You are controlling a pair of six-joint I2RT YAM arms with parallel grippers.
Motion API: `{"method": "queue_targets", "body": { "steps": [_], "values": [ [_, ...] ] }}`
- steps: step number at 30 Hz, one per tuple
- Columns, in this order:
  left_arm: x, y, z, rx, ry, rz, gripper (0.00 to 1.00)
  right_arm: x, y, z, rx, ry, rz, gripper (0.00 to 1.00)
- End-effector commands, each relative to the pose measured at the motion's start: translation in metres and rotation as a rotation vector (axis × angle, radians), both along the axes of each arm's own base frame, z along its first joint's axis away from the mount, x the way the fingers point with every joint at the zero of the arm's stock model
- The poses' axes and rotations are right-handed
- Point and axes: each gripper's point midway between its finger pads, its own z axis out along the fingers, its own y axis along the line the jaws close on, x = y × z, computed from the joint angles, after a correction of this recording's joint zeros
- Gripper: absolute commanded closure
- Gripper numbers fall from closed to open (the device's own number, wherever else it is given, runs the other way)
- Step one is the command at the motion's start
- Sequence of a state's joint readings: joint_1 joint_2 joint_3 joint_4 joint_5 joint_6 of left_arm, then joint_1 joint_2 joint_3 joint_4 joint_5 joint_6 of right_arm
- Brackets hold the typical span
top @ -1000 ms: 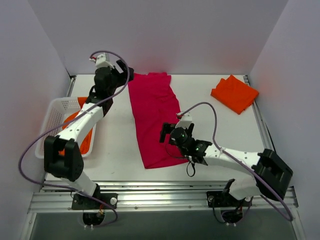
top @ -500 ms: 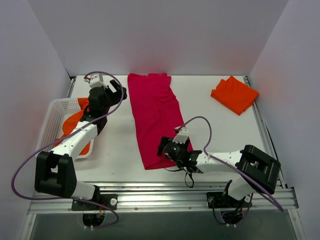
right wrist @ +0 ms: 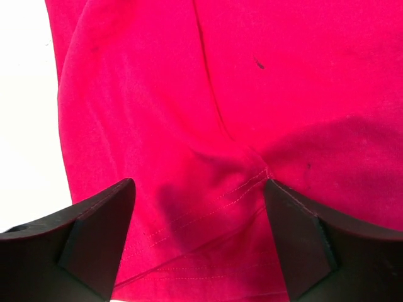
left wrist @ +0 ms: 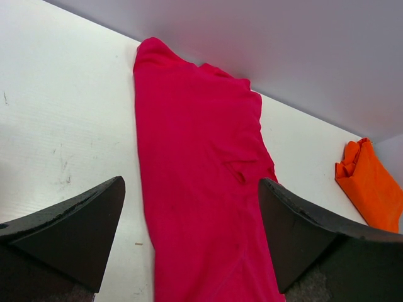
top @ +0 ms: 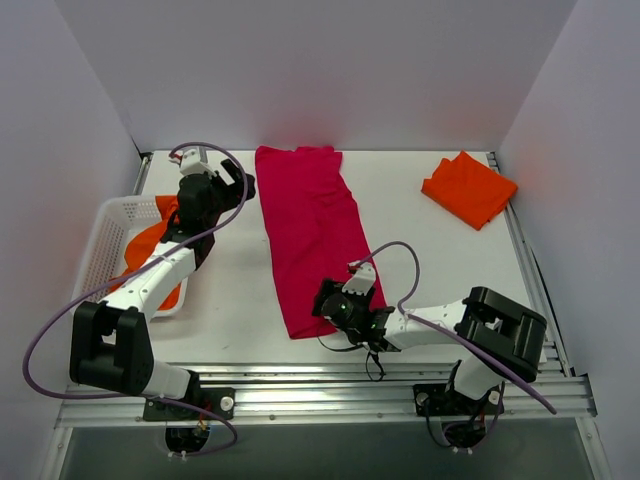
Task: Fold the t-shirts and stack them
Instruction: Flatten out the tshirt
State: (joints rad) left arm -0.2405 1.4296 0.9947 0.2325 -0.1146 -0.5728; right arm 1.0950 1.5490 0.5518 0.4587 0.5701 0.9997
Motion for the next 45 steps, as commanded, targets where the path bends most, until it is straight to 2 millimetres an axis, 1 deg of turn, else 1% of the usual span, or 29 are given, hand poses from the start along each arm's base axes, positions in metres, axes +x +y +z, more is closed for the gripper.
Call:
{"method": "queue_targets", "body": {
  "steps": [1,2,4,5,6,7,8,9,10,19,22,24,25,26,28,29,31,32,33,34,35,36,37,38,39,40,43,44,45],
  "values": [
    [0.005,-0.002,0.013,-0.014,-0.049,-0.007,0.04,-0.006,-0.010,-0.015,-0.046,0.030,-0.024,0.24],
    [0.005,-0.002,0.012,-0.014,-0.047,-0.007,0.04,-0.006,-0.012,-0.014,-0.048,0.027,-0.030,0.33],
    [0.006,-0.003,0.009,-0.014,-0.041,-0.008,0.04,-0.006,-0.014,-0.014,-0.053,0.027,-0.031,0.45],
    [0.007,-0.003,0.008,-0.014,-0.039,-0.010,0.04,-0.006,-0.015,-0.014,-0.061,0.026,-0.038,0.68],
    [0.007,-0.003,0.007,-0.014,-0.038,-0.010,0.04,-0.006,-0.016,-0.014,-0.061,0.026,-0.038,0.68],
    [0.007,-0.004,0.007,-0.016,-0.038,-0.011,0.04,-0.006,-0.015,-0.014,-0.063,0.025,-0.039,0.76],
    [0.008,-0.004,0.005,-0.015,-0.035,-0.011,0.04,-0.006,-0.017,-0.014,-0.067,0.027,-0.043,0.89],
    [0.009,-0.004,0.005,-0.015,-0.035,-0.011,0.04,-0.006,-0.018,-0.015,-0.070,0.028,-0.046,0.97],
    [0.009,-0.005,0.004,-0.015,-0.033,-0.014,0.04,-0.006,-0.018,-0.016,-0.075,0.030,-0.048,1.00],
    [0.012,-0.007,-0.002,-0.017,-0.022,-0.018,0.04,-0.006,-0.018,-0.015,-0.102,0.027,-0.053,1.00],
    [0.012,-0.005,-0.001,-0.014,-0.022,-0.012,0.03,-0.008,-0.017,-0.005,-0.125,0.012,-0.050,1.00],
    [0.010,-0.003,0.002,-0.013,-0.027,-0.003,0.03,-0.007,-0.012,0.024,-0.109,-0.044,-0.061,1.00],
    [0.010,-0.002,0.003,-0.011,-0.028,-0.001,0.03,-0.009,-0.019,0.030,-0.146,-0.051,-0.065,1.00],
    [0.009,-0.002,0.005,-0.013,-0.030,0.001,0.03,-0.007,-0.022,0.054,-0.127,-0.098,-0.090,1.00],
    [0.006,-0.002,0.010,-0.015,-0.039,0.001,0.03,-0.014,-0.031,0.079,-0.159,-0.129,-0.092,1.00],
    [0.005,-0.002,0.014,-0.019,-0.048,0.001,0.03,-0.014,-0.039,0.105,-0.126,-0.176,-0.128,1.00],
    [0.003,-0.002,0.016,-0.020,-0.047,0.002,0.03,-0.027,-0.056,0.128,-0.159,-0.205,-0.135,1.00],
    [0.002,-0.003,0.020,-0.021,-0.053,0.000,0.03,-0.029,-0.069,0.149,-0.132,-0.245,-0.167,1.00],
    [0.001,-0.003,0.020,-0.020,-0.050,0.005,0.03,-0.035,-0.088,0.152,-0.168,-0.241,-0.189,1.00],
    [0.001,-0.004,0.021,-0.022,-0.051,0.003,0.03,-0.039,-0.093,0.166,-0.140,-0.257,-0.201,1.00],
    [-0.001,-0.009,0.022,-0.025,-0.052,-0.004,0.03,-0.042,-0.106,0.178,-0.107,-0.271,-0.225,1.00],
    [-0.001,-0.012,0.022,-0.024,-0.052,-0.007,0.03,-0.044,-0.126,0.182,-0.122,-0.287,-0.266,1.00],
    [0.000,-0.015,0.021,-0.021,-0.053,-0.004,0.03,-0.044,-0.137,0.193,-0.075,-0.299,-0.295,1.00],
    [-0.001,-0.024,0.016,-0.015,-0.042,-0.018,0.02,-0.045,-0.146,0.196,-0.071,-0.307,-0.314,1.00],
    [-0.001,-0.029,0.012,-0.010,-0.035,-0.025,0.02,-0.046,-0.165,0.199,-0.114,-0.329,-0.331,1.00],
    [0.000,-0.034,0.011,-0.007,-0.030,-0.028,0.03,-0.047,-0.173,0.205,-0.024,-0.335,-0.382,1.00],
    [0.002,-0.059,-0.002,0.010,-0.001,-0.066,0.02,-0.045,-0.197,0.217,0.012,-0.383,-0.440,1.00],
    [0.004,-0.067,-0.013,0.024,0.019,-0.078,0.02,-0.042,-0.206,0.218,0.015,-0.391,-0.481,1.00],
    [0.003,-0.081,-0.018,0.035,0.028,-0.106,0.02,-0.041,-0.210,0.219,0.029,-0.396,-0.505,1.00]
  ]
}}
